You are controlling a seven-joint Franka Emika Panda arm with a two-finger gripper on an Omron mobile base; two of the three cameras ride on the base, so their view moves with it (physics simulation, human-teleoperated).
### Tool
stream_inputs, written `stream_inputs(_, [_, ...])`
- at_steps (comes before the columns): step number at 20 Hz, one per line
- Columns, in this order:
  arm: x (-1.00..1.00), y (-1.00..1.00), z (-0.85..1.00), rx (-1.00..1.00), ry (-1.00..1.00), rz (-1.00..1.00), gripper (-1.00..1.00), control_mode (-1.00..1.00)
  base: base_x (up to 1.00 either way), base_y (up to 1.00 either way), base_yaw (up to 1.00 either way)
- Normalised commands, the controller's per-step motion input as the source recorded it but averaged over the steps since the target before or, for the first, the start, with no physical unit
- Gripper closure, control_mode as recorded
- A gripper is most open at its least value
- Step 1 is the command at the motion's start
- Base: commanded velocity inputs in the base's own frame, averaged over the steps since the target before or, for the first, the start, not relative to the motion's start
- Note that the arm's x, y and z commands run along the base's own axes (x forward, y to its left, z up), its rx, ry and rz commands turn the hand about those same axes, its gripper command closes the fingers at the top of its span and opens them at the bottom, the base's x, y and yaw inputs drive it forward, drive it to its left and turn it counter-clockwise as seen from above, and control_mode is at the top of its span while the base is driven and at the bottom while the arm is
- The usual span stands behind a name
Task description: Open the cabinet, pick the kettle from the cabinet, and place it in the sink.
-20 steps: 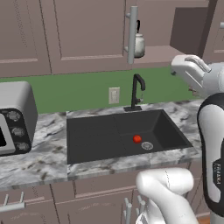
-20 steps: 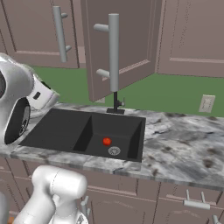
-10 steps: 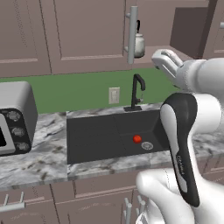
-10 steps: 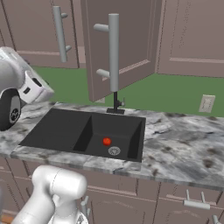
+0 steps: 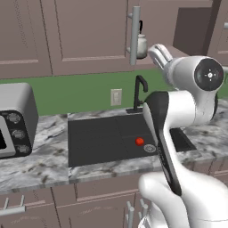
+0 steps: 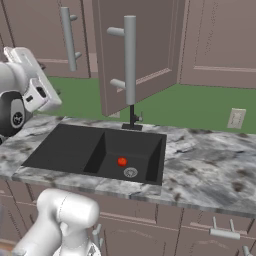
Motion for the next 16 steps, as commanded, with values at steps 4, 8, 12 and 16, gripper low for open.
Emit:
stream_inputs(4, [0.37,-0.10,0.00,0.13,0.00,-0.12,-1.00,-1.00,0.00,0.00,0.00])
stream_inputs(8, [0.33,-0.22,0.00,0.11,0.00,-0.05,-1.00,-1.00,0.00,0.00,0.00])
stream_inputs(12, [0.25,-0.29,0.00,0.07,-0.02,-0.11,-1.00,-1.00,0.00,0.00,0.00])
stream_inputs(16, [0.12,-0.25,-0.01,0.08,-0.13,-0.22,-1.00,-1.00,0.00,0.00,0.00])
